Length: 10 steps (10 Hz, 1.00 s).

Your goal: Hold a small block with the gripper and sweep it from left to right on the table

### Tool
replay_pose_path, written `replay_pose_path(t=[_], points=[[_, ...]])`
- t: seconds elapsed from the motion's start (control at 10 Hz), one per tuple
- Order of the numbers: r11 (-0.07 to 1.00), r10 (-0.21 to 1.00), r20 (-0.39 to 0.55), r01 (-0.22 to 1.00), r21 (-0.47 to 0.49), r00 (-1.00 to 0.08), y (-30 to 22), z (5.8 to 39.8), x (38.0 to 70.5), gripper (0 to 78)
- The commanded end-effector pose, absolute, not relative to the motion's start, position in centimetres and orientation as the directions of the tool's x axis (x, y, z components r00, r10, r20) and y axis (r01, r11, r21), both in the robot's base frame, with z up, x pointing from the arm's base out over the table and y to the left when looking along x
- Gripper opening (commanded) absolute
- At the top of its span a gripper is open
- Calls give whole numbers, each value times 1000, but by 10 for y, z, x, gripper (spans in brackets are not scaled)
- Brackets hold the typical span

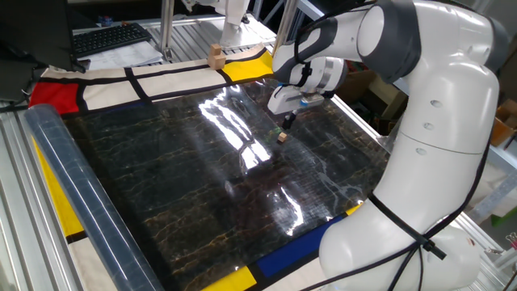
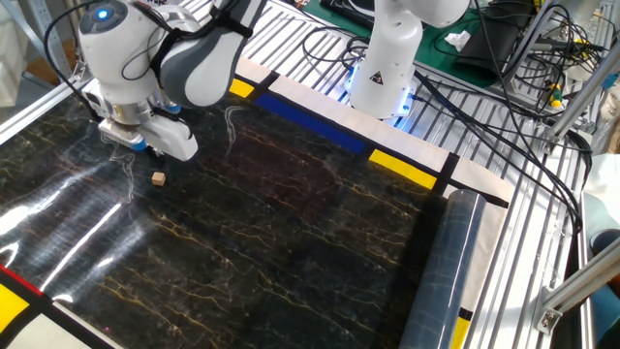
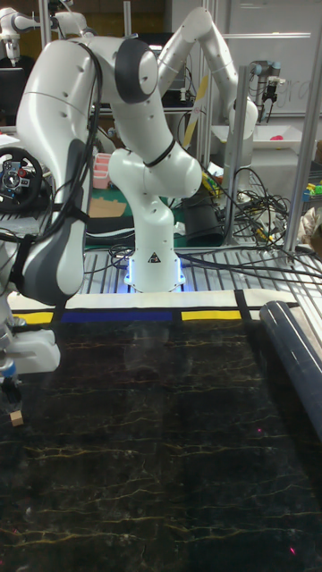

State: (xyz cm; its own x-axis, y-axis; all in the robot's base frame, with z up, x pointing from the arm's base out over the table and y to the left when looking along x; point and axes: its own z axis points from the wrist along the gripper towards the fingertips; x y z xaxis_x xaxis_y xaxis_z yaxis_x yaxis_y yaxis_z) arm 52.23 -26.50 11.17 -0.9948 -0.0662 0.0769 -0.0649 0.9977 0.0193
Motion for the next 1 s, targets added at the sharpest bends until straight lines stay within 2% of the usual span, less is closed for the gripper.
replay_pose_path(t=[0.1, 0.5, 1.0], points=[[996, -89, 89, -86, 27, -992, -265, 112, 523, 0], [991, -118, 64, -113, 76, -991, -255, 80, 539, 0], [992, -85, 62, -78, 103, -994, -249, 92, 537, 0]])
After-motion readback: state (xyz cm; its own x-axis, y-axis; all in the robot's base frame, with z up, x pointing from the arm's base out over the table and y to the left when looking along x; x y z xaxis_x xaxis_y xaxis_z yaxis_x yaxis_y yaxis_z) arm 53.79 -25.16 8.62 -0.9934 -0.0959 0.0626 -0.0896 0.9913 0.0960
